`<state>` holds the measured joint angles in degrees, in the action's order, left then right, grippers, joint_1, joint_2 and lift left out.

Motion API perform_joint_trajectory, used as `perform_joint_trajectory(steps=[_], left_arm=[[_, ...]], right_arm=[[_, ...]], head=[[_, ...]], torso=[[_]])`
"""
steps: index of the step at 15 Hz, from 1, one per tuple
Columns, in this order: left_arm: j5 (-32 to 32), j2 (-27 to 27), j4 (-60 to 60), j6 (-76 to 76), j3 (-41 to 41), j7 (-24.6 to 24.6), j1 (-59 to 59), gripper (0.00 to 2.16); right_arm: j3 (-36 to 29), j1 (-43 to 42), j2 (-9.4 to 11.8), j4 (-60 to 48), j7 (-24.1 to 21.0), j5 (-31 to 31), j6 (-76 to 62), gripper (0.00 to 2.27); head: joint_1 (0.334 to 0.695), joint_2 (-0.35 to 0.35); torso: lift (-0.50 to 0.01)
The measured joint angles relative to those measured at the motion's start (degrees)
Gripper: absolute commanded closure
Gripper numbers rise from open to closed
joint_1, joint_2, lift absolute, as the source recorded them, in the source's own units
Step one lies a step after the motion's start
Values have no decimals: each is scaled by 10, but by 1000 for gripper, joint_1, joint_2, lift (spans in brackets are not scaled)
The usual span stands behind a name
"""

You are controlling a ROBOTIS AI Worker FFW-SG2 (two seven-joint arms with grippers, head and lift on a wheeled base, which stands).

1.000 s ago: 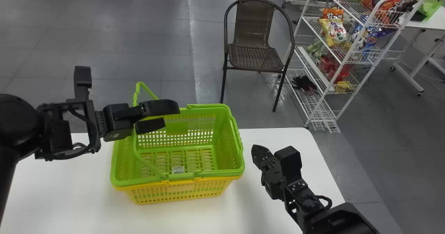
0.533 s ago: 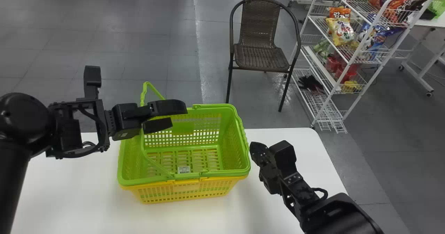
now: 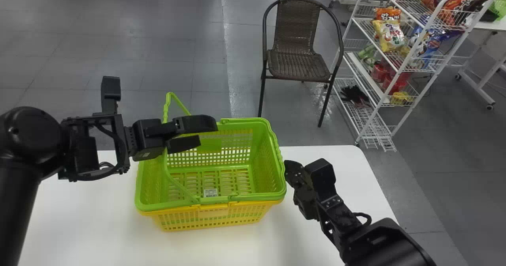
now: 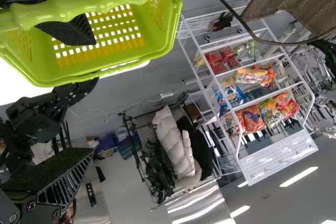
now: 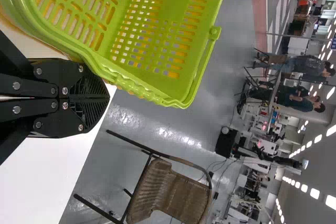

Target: Grasp handle with right gripper to insert into left gripper then lift and swing left to center

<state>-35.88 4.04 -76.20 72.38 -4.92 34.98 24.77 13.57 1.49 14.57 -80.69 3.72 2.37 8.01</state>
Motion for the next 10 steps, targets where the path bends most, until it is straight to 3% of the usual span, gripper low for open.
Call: perform_joint_trajectory(steps=[10], left_arm=[[-5, 0, -1, 3, -1, 2, -5, 80]], right_arm=[[-14, 26, 1, -68, 0, -45, 10, 2040]], head=[[695, -154]], torso=[[0]])
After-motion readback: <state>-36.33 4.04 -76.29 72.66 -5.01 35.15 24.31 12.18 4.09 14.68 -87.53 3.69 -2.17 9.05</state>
